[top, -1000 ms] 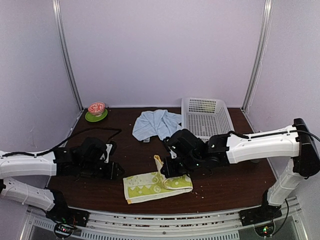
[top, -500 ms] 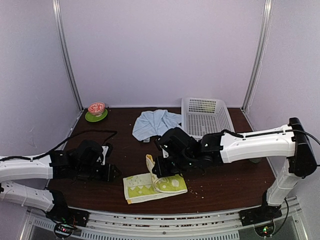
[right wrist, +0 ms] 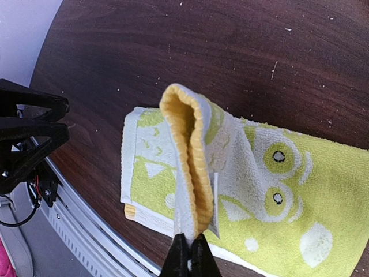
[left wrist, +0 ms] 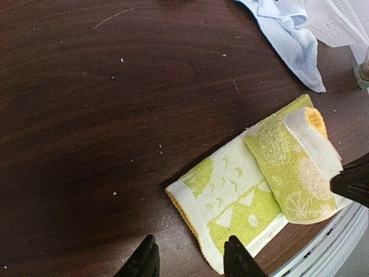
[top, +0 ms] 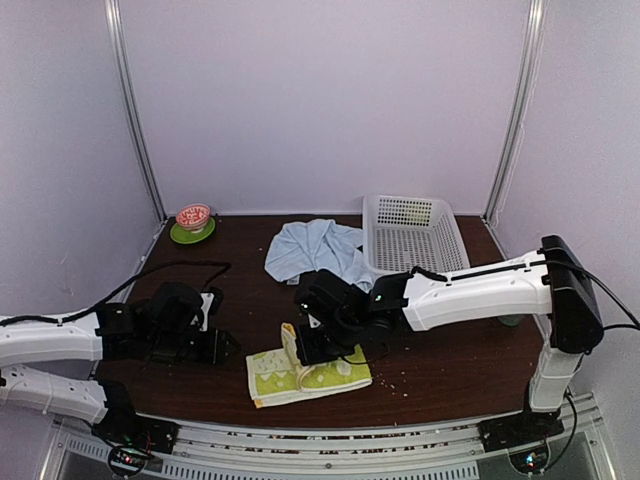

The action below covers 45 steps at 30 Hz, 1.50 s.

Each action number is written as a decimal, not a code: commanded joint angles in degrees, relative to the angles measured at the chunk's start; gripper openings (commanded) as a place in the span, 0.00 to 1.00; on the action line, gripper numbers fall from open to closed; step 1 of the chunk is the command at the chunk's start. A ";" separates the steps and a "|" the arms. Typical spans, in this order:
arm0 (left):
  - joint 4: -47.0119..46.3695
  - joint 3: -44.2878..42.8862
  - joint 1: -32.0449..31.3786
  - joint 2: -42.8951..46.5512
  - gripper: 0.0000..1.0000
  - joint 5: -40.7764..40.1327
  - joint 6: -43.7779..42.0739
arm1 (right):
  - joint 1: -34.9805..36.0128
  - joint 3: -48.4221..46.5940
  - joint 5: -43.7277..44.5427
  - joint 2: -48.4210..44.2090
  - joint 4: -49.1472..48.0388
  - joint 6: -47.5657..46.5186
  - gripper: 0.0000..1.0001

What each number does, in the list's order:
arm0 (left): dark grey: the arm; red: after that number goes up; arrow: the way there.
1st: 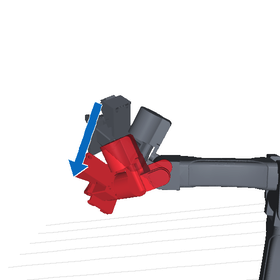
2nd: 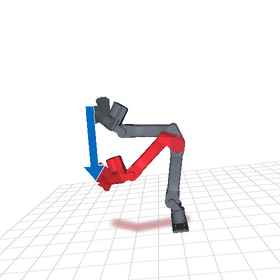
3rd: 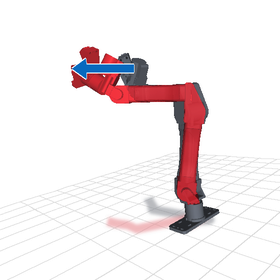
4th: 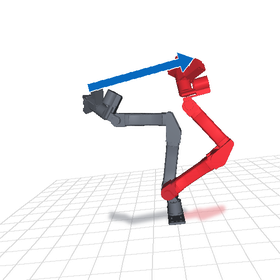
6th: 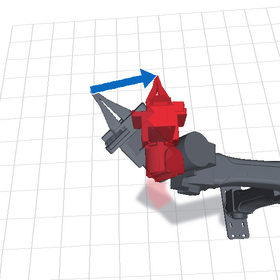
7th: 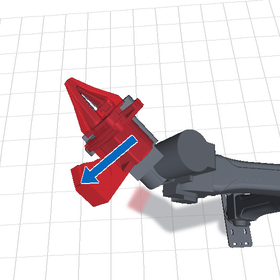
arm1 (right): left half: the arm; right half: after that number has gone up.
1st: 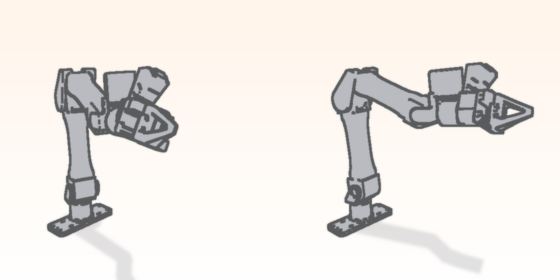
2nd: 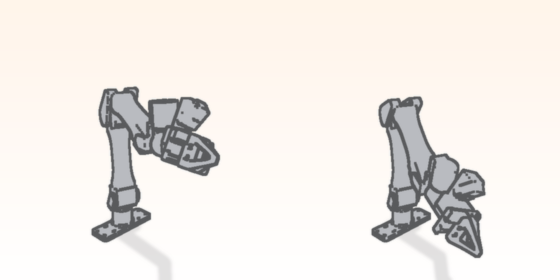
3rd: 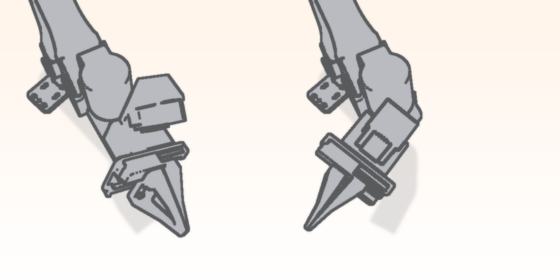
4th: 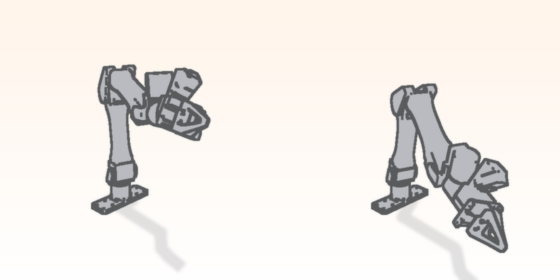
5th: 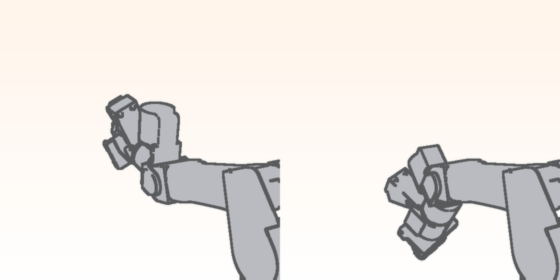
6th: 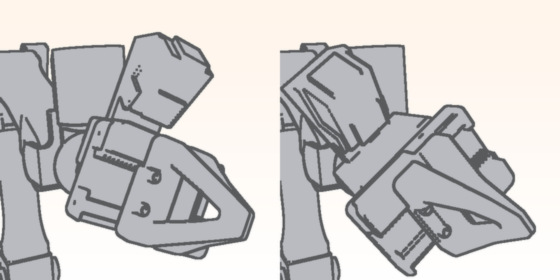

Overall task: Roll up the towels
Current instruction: Fold the towel at the center of the board, then smooth out the towel at the center of the board.

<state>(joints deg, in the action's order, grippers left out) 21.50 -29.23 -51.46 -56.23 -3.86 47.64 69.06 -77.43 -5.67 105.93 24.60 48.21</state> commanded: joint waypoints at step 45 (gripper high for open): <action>-9.82 -2.16 -6.01 -23.92 0.00 12.67 4.49 | -2.53 18.97 -0.12 -11.57 -8.82 -2.15 0.42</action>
<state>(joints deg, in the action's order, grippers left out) 13.32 -36.75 -57.12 -79.42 7.51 48.51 66.32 -58.96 -7.16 95.68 18.22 45.34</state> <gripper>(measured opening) 0.022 0.402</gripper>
